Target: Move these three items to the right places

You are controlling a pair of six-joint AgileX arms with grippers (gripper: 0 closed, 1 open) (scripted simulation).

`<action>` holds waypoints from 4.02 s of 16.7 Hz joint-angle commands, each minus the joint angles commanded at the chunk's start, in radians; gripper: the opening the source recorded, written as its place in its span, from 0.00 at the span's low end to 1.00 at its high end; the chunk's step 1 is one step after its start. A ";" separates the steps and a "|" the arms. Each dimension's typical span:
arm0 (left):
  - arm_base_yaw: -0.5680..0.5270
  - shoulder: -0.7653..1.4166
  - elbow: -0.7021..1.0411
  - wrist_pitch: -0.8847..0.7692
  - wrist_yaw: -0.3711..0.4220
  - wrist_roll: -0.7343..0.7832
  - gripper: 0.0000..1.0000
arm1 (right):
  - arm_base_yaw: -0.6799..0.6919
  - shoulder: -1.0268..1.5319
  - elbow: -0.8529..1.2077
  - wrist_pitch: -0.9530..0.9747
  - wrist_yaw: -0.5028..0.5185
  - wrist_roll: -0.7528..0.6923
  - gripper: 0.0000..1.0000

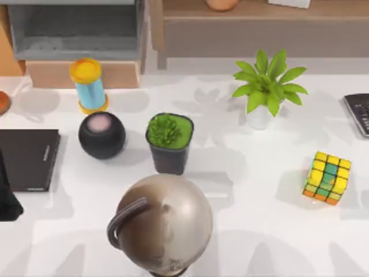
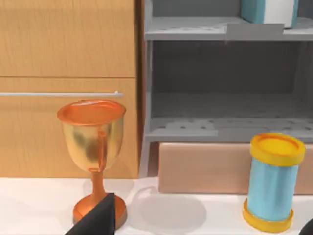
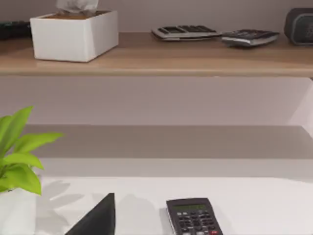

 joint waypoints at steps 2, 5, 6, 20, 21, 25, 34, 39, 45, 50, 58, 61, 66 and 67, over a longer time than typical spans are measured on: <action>0.000 0.000 0.000 0.000 0.000 0.000 1.00 | 0.000 0.000 0.000 0.000 0.000 0.000 1.00; 0.000 0.000 0.000 0.000 0.000 0.000 1.00 | 0.020 0.062 0.058 0.034 0.029 -0.002 1.00; 0.000 0.000 0.000 0.000 0.000 0.000 1.00 | 0.035 0.104 0.094 0.054 0.046 -0.003 1.00; 0.000 0.000 0.000 0.000 0.000 0.000 1.00 | 0.438 1.426 0.940 0.487 0.464 0.008 1.00; 0.000 0.000 0.000 0.000 0.000 0.000 1.00 | 0.467 1.528 1.002 0.519 0.495 0.009 1.00; 0.000 0.000 0.000 0.000 0.000 0.000 1.00 | 0.566 1.872 1.217 0.632 0.599 0.009 1.00; 0.000 0.000 0.000 0.000 0.000 0.000 1.00 | 0.634 2.098 1.376 0.720 0.674 0.003 1.00; 0.000 0.000 0.000 0.000 0.000 0.000 1.00 | 0.623 2.118 1.409 0.706 0.663 0.004 1.00; 0.000 0.000 0.000 0.000 0.000 0.000 1.00 | 0.557 2.253 1.637 0.616 0.606 0.001 1.00; 0.000 0.000 0.000 0.000 0.000 0.000 1.00 | 0.536 2.333 1.772 0.562 0.580 0.001 1.00; 0.000 0.000 0.000 0.000 0.000 0.000 1.00 | 0.536 2.334 1.773 0.561 0.579 0.001 0.70; 0.000 0.000 0.000 0.000 0.000 0.000 1.00 | 0.536 2.334 1.773 0.561 0.579 0.001 0.47; 0.000 0.000 0.000 0.000 0.000 0.000 1.00 | 0.536 2.334 1.773 0.561 0.579 0.001 0.10; 0.000 0.000 0.000 0.000 0.000 0.000 1.00 | 0.536 2.334 1.773 0.561 0.579 0.001 0.02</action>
